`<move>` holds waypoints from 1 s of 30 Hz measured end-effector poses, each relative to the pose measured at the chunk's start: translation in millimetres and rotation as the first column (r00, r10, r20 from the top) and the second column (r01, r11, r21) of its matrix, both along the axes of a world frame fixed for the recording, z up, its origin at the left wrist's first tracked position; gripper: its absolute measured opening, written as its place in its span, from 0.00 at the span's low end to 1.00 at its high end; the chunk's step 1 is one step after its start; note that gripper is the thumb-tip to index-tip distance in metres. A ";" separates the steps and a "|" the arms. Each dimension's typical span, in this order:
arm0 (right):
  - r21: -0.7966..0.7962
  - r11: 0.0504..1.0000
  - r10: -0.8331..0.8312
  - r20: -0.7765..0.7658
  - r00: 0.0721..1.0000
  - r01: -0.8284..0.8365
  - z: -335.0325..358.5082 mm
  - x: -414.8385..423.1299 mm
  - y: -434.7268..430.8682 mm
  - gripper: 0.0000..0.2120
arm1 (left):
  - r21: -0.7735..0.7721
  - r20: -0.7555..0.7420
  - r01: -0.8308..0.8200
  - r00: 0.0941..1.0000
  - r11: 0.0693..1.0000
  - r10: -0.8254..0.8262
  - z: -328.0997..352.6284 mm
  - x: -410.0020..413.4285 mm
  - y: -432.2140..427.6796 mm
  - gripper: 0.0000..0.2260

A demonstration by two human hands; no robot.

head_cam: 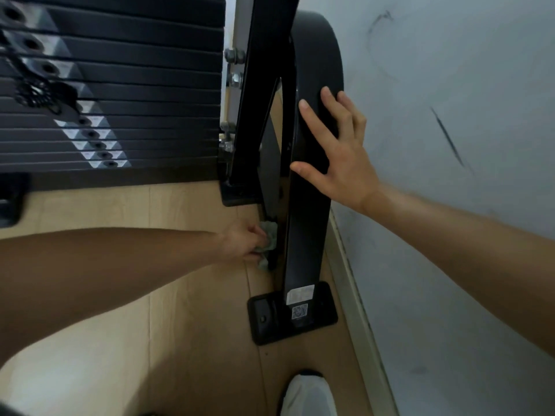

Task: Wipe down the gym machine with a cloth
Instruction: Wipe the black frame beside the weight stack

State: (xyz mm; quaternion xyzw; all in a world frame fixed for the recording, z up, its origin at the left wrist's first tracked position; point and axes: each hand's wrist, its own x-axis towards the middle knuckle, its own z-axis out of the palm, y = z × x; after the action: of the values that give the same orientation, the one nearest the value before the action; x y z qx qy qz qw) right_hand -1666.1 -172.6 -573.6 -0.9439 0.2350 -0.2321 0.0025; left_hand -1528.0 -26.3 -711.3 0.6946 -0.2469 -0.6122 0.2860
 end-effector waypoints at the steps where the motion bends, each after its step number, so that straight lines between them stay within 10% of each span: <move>1: 0.013 1.000 -0.004 -0.004 1.000 0.004 0.2 -0.2 0.5 0.38 | 0.017 -0.002 0.021 1.000 1.000 -0.021 1.6 -7.1 6.8 0.06; 9: 0.032 0.999 -0.030 -0.052 0.998 0.032 3.1 -0.7 2.2 0.40 | 0.123 -0.164 -0.081 0.981 0.989 0.101 33.0 -29.7 35.3 0.04; 17: -0.026 0.999 0.029 -0.022 0.999 -0.030 13.6 -0.2 -2.0 0.38 | -0.086 -0.139 -0.117 0.985 0.989 0.105 77.4 -25.1 39.1 0.13; 22: 0.134 0.990 -0.074 0.235 0.969 0.044 51.3 13.3 1.9 0.09 | -0.402 0.064 0.064 0.997 0.913 -0.042 130.2 -6.0 20.1 0.08; 24: 0.535 0.843 -0.176 0.178 0.968 0.055 72.2 17.7 8.2 0.07 | -0.479 0.079 0.060 0.997 0.876 -0.025 149.6 4.4 12.8 0.05; 26: 0.875 0.483 -0.077 0.014 0.997 0.025 90.6 11.9 6.4 0.09 | -0.521 0.053 0.023 0.999 0.854 0.005 160.5 13.2 7.4 0.05; 28: 0.968 0.225 0.126 -0.143 0.982 0.112 102.5 1.2 0.8 0.11 | -0.544 0.028 -0.017 0.999 0.839 0.038 165.4 19.5 3.7 0.05; 30: 0.962 0.202 0.243 -0.230 0.942 0.183 102.4 -7.1 -0.2 0.11 | -0.560 0.014 -0.031 0.999 0.828 0.047 167.8 20.4 2.0 0.05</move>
State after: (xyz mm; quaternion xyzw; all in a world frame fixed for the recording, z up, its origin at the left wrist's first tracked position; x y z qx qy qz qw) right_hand -1673.1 -172.7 -471.2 -0.7566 0.3059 0.1322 0.5626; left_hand -1507.6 -24.3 -543.5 0.5937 -0.4049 -0.4976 0.4857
